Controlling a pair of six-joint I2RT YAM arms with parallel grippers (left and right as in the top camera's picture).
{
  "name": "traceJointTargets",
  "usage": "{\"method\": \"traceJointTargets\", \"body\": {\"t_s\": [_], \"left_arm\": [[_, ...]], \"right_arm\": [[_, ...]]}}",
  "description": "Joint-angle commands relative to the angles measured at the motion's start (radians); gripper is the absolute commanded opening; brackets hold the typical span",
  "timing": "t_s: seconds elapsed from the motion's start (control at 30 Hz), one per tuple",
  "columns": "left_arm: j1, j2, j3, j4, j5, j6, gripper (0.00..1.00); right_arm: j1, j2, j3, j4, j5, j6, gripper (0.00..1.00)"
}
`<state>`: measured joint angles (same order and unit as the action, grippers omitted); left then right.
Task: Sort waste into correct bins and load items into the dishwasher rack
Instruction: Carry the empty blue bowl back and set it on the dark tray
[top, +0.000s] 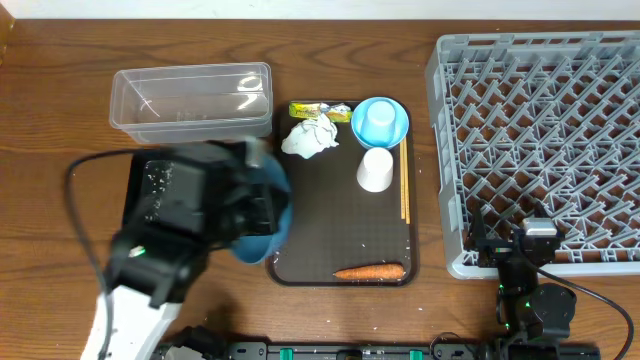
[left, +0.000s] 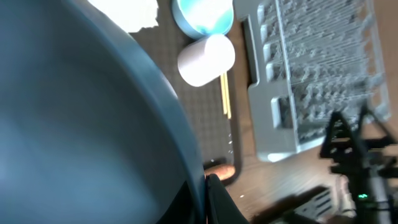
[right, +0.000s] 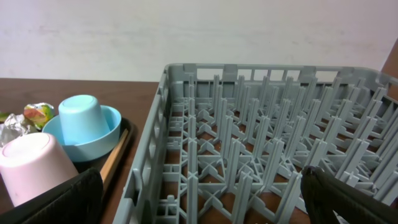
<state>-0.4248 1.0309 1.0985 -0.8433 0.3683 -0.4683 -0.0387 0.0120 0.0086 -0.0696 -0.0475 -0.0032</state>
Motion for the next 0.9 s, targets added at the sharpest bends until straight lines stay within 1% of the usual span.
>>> {"method": "traceJointTargets", "body": {"t_s": [0.0, 0.07, 0.13, 0.23, 0.37, 0.53, 0.67, 0.8, 0.83, 0.87], "left_arm": [[-0.145, 0.087, 0.025, 0.044, -0.159, -0.051, 0.06], [-0.232, 0.168, 0.025, 0.088, -0.200, -0.066, 0.06], [-0.293, 0.245, 0.025, 0.115, -0.281, -0.069, 0.06], [-0.350, 0.349, 0.025, 0.147, -0.367, -0.079, 0.06], [-0.373, 0.457, 0.025, 0.202, -0.380, -0.091, 0.06], [-0.373, 0.549, 0.025, 0.277, -0.380, -0.090, 0.06], [-0.374, 0.571, 0.025, 0.346, -0.376, -0.083, 0.06], [-0.382, 0.571, 0.025, 0.375, -0.377, -0.082, 0.06], [-0.382, 0.573, 0.025, 0.378, -0.378, -0.083, 0.07], [-0.382, 0.575, 0.025, 0.379, -0.378, -0.083, 0.10]], "right_arm": [[0.000, -0.005, -0.003, -0.002, 0.006, 0.018, 0.99], [0.000, -0.005, -0.003, -0.002, 0.006, 0.018, 0.99], [0.000, -0.005, -0.003, -0.002, 0.006, 0.018, 0.99], [0.000, -0.005, -0.003, -0.002, 0.006, 0.018, 0.99], [0.000, -0.005, -0.003, -0.002, 0.006, 0.018, 0.99], [0.000, -0.005, -0.003, -0.002, 0.006, 0.018, 0.99], [0.000, -0.005, -0.003, -0.002, 0.006, 0.018, 0.99], [0.000, -0.005, -0.003, -0.002, 0.006, 0.017, 0.99], [0.000, -0.005, -0.003, -0.002, 0.006, 0.018, 0.99], [0.000, -0.005, -0.003, -0.002, 0.006, 0.018, 0.99]]}}
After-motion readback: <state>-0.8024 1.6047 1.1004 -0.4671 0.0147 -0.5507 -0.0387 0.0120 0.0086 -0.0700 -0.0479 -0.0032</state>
